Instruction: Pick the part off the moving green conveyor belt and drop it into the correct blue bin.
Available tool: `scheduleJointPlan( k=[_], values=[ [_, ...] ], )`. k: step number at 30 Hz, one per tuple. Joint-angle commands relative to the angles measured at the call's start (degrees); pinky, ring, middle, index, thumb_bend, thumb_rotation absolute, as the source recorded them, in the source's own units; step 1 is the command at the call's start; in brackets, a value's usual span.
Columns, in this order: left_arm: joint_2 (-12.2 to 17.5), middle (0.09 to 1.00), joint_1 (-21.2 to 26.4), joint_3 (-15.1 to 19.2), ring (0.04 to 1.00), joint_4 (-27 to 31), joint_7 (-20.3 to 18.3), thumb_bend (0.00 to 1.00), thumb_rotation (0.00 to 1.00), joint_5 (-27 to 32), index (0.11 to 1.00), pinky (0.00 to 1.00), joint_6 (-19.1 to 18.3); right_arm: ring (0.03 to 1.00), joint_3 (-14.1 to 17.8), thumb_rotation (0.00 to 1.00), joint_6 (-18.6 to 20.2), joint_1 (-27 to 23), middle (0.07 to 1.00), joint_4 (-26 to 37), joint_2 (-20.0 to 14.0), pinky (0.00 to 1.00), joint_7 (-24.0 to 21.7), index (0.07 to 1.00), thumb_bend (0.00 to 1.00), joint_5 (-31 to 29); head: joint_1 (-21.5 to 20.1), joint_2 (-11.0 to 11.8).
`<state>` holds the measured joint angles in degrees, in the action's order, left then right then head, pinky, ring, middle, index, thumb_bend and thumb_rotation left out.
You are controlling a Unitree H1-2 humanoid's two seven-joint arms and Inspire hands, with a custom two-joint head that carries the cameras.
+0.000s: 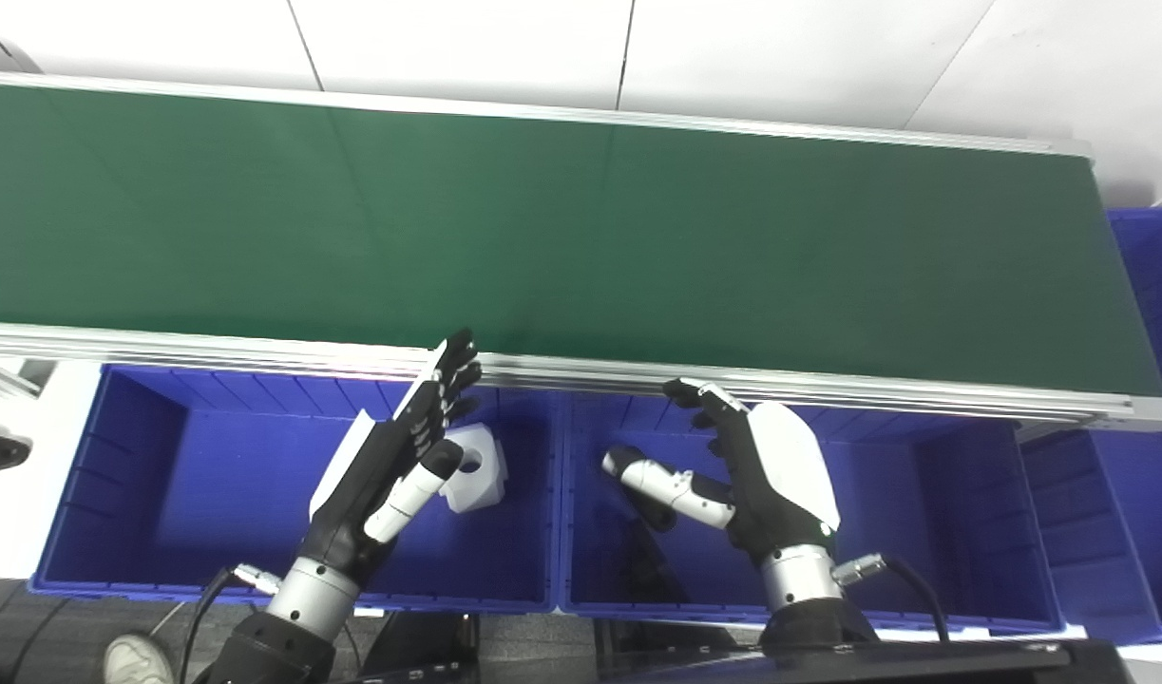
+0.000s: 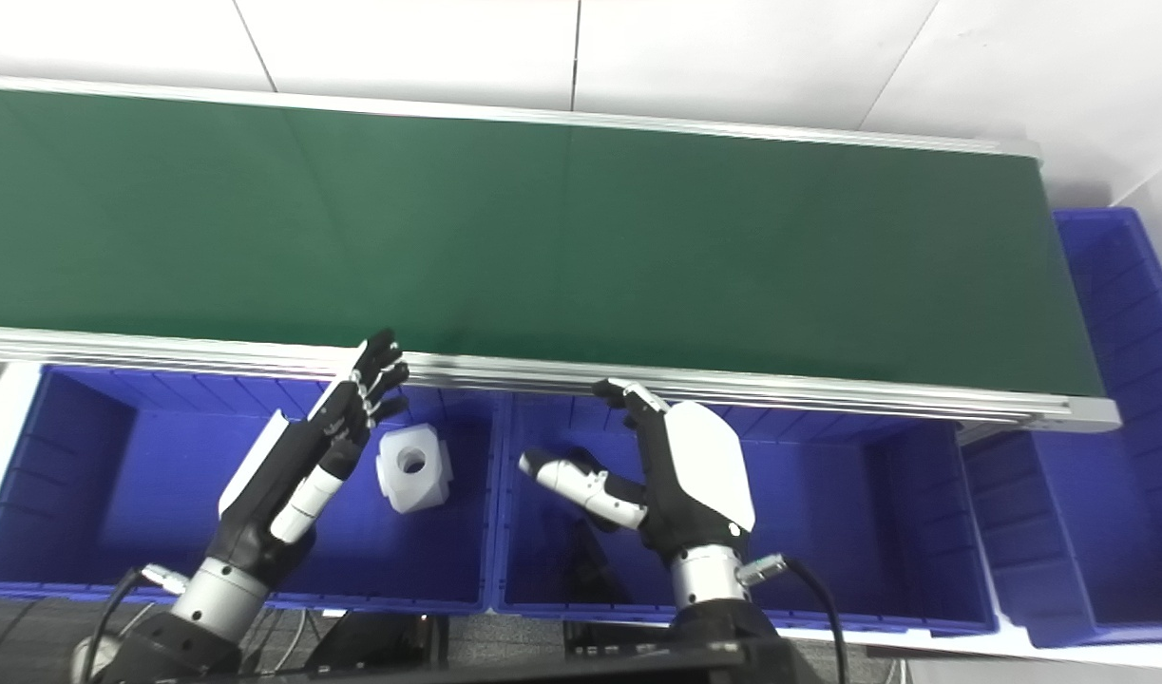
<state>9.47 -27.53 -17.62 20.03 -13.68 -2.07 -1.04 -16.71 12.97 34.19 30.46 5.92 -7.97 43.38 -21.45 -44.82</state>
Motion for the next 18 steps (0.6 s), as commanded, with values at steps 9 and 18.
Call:
scheduleJointPlan(
  k=[9,18],
  values=[
    [-0.44,1.0,0.46,1.09,0.96,-3.76,2.35,0.81,0.89,-2.6,1.0,0.87,13.99,0.819,-6.87,0.85,-36.78,3.76,0.849,-21.57,0.06,0.72,28.91,0.851,0.77,-5.07,0.41,4.55],
    [-0.26,0.995,3.11,2.23,0.975,-11.63,5.08,0.81,0.81,-9.19,1.0,0.9,24.91,0.901,-9.79,0.95,-39.87,-0.78,0.924,-29.1,-3.97,0.79,35.59,0.886,0.9,-7.76,1.49,7.82]
  ],
)
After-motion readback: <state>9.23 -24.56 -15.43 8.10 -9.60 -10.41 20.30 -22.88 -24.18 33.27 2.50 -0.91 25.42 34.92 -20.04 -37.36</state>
